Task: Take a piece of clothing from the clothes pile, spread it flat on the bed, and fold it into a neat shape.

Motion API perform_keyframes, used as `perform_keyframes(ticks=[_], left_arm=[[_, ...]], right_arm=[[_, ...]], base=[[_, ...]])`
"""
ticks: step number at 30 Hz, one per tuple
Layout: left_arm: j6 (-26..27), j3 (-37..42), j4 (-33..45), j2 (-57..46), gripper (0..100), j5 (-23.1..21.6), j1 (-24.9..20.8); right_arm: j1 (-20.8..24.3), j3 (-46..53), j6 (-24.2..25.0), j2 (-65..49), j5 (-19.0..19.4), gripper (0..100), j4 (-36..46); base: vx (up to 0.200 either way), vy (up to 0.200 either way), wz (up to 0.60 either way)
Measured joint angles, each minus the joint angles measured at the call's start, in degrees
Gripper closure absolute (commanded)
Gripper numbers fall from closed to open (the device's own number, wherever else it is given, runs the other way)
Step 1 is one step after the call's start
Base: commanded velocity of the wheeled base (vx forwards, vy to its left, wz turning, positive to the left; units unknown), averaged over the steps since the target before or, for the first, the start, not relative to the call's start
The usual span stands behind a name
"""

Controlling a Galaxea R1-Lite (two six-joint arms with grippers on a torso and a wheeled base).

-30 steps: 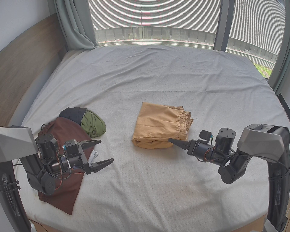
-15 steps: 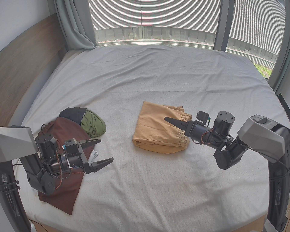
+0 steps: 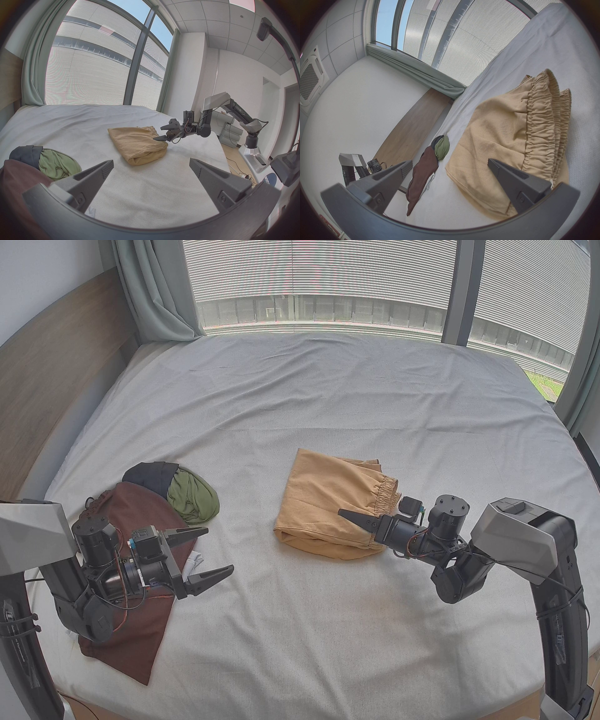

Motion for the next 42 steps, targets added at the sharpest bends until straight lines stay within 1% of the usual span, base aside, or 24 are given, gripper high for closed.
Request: perform_keyframes(ticks=[6, 8, 11, 14, 19, 22, 24, 28, 31, 33, 37, 42], left_arm=[[-2.62, 0.68, 0.01, -2.04, 0, -0.01, -1.72], [-3.88, 1.04, 0.04, -3.12, 0, 0.00, -2.56], [-5.80, 1.49, 0.00, -4.99, 0, 0.10, -4.02], [-6.78, 1.82, 0.06, -6.73, 0, 0.33, -5.81], [-7.94, 2.63, 0.23, -10.06, 0, 1.48, -10.78], [-8.78, 3.52, 0.33, -12.82, 0, 3.61, -14.62], [-9.51, 4.49, 0.37, -15.19, 0, 5.34, -17.23], [-11.34, 7.39, 0.34, -20.50, 0, 10.31, -22.08], [-12.80, 10.02, 0.37, -24.56, 0, 15.87, -25.37], [-13.57, 11.43, 0.37, -27.29, 0, 18.55, -26.86], [-14.63, 14.13, 0.34, -32.83, 0, 20.93, -27.93], [-14.87, 19.21, 0.39, -39.31, 0, 21.67, -26.16]], right_arm=[[0.17, 5.69, -0.61, -7.12, -0.06, 0, -1.94], [0.15, 8.35, -1.56, -10.84, -0.09, 0, -2.02], [-0.06, 13.30, -4.30, -17.18, -0.13, 0, -1.95], [-0.77, 19.65, -9.42, -23.67, -0.20, 0, -1.06], [-3.36, 31.87, -22.15, -33.60, -0.38, 0, 0.68], [-5.81, 38.80, -28.83, -39.20, -0.39, 0, 1.12], [-7.69, 42.78, -31.82, -43.08, -0.41, 0, 1.29], [-10.64, 50.08, -34.82, -51.32, -0.39, 0, 1.61], [-12.24, 55.06, -36.50, -58.03, -0.39, 0, 2.08], [-12.92, 57.71, -37.51, -62.38, -0.35, 0, 2.52], [-13.64, 61.22, -38.66, -69.83, -0.27, 0, 4.38], [-14.08, 64.49, -40.13, -79.10, -0.30, 0, 8.90]], base=[[0.000, 0.000, 0.00], [0.000, 0.000, 0.00], [0.000, 0.000, 0.00], [0.000, 0.000, 0.00], [0.000, 0.000, 0.00], [0.000, 0.000, 0.00], [0.000, 0.000, 0.00], [0.000, 0.000, 0.00], [0.000, 0.000, 0.00], [0.000, 0.000, 0.00], [0.000, 0.000, 0.00], [0.000, 0.000, 0.00]])
